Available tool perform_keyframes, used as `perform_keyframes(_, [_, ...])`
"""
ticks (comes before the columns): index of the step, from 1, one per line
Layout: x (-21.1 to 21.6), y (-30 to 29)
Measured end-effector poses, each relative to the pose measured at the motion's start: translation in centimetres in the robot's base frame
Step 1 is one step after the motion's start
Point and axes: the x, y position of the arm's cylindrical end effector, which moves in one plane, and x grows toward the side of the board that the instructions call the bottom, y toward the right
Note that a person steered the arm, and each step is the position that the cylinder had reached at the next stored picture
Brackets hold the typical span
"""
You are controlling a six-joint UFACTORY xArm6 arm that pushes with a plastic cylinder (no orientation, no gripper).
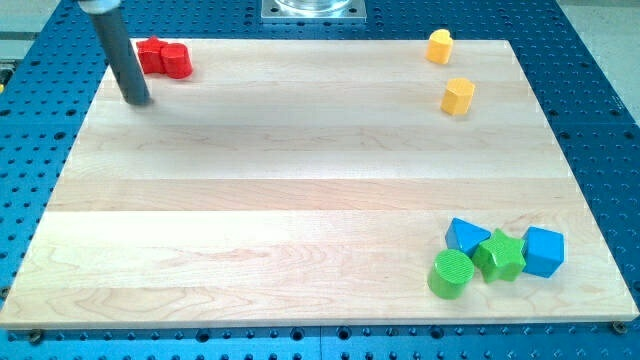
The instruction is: Place the yellow heart diagonally to the yellow hexagon
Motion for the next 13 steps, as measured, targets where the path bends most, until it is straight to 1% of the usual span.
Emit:
perform_keyframes(1, [0.1,8.6])
perform_keyframes(3, [0.1,29.9])
perform_keyframes(4, [-1.9,36.7])
perform_keyframes(5, [-3.6,40.1])
perform_keyframes(6, [-6.1,46.3])
perform_keyframes(7, [-7.0,46.0])
perform_keyframes(8, [-8.7,44.8])
perform_keyframes(9, [-9.0,42.2])
perform_keyframes(10, [-11.2,46.8])
perform_keyframes(11, [-11.3,42.9])
perform_keyframes(12, [-11.8,40.6])
perform_keyframes(13, [-10.1,31.9])
